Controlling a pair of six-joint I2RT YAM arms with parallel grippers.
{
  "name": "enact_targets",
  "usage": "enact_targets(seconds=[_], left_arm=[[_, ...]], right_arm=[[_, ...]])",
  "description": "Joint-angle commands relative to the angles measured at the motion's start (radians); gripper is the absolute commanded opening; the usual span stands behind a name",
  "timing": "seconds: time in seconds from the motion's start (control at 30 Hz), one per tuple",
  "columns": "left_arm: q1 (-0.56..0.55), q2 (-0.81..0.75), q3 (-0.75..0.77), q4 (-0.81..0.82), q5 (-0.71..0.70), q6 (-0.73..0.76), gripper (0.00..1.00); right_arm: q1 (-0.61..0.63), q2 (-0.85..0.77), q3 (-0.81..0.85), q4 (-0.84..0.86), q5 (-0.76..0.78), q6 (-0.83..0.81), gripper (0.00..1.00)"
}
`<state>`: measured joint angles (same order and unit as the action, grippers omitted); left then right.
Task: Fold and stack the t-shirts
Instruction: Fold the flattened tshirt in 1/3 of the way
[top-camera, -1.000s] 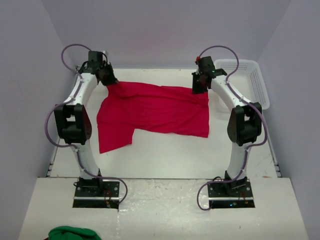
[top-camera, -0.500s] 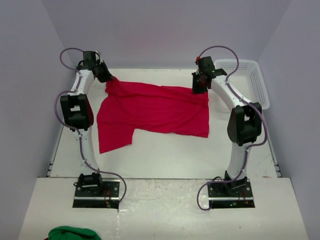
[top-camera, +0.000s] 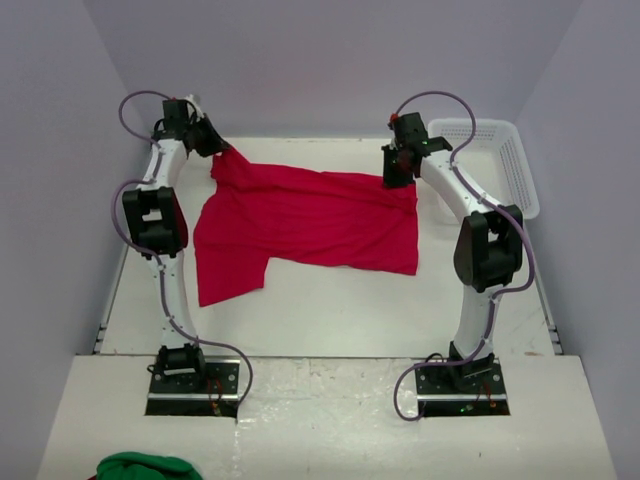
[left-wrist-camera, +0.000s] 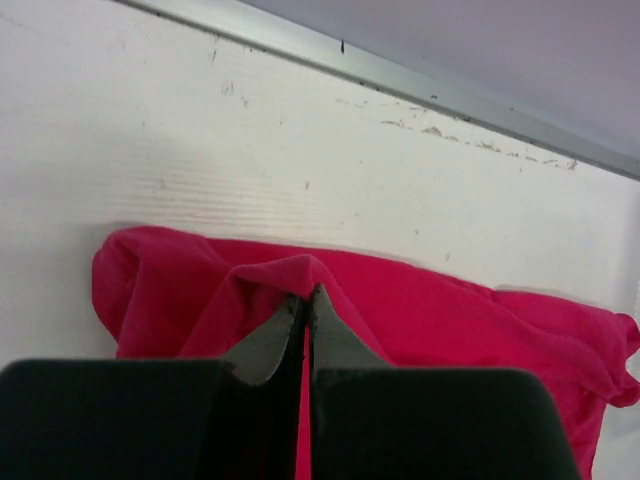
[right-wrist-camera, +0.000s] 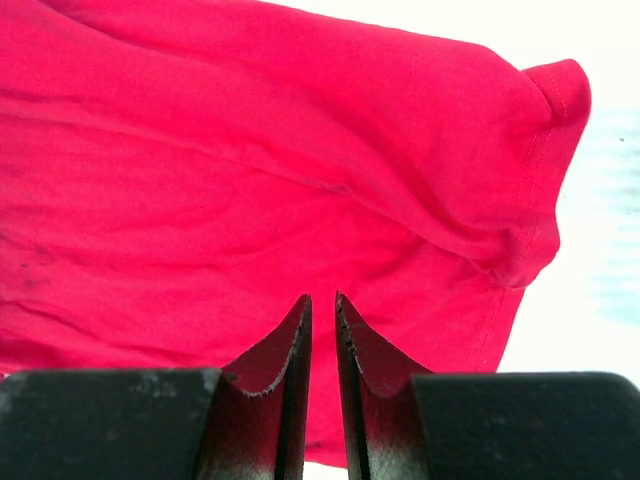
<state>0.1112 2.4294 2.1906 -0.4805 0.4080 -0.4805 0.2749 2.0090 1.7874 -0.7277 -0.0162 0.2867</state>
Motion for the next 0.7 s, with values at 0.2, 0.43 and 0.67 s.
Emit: enact_targets(seconds=[0.2,0.43,0.67], left_arm=[[0.027,-0.09,-0.046,0.178,0.08,-0.018,0.0],[0.028,0.049,0.106,0.17,0.114,-0.035,0.0],[0.033,0.06,0.087,0.278,0.175,-0.052,0.01]], right_arm=[[0.014,-0.009,0.046,-0.009,0.015,-0.011,0.17],[0.017,-0.021,0.024,-0.006,0.045,-0.018,0.17],[0.017,-0.003,0.044,-0.015,0.047,-0.021,0.17]])
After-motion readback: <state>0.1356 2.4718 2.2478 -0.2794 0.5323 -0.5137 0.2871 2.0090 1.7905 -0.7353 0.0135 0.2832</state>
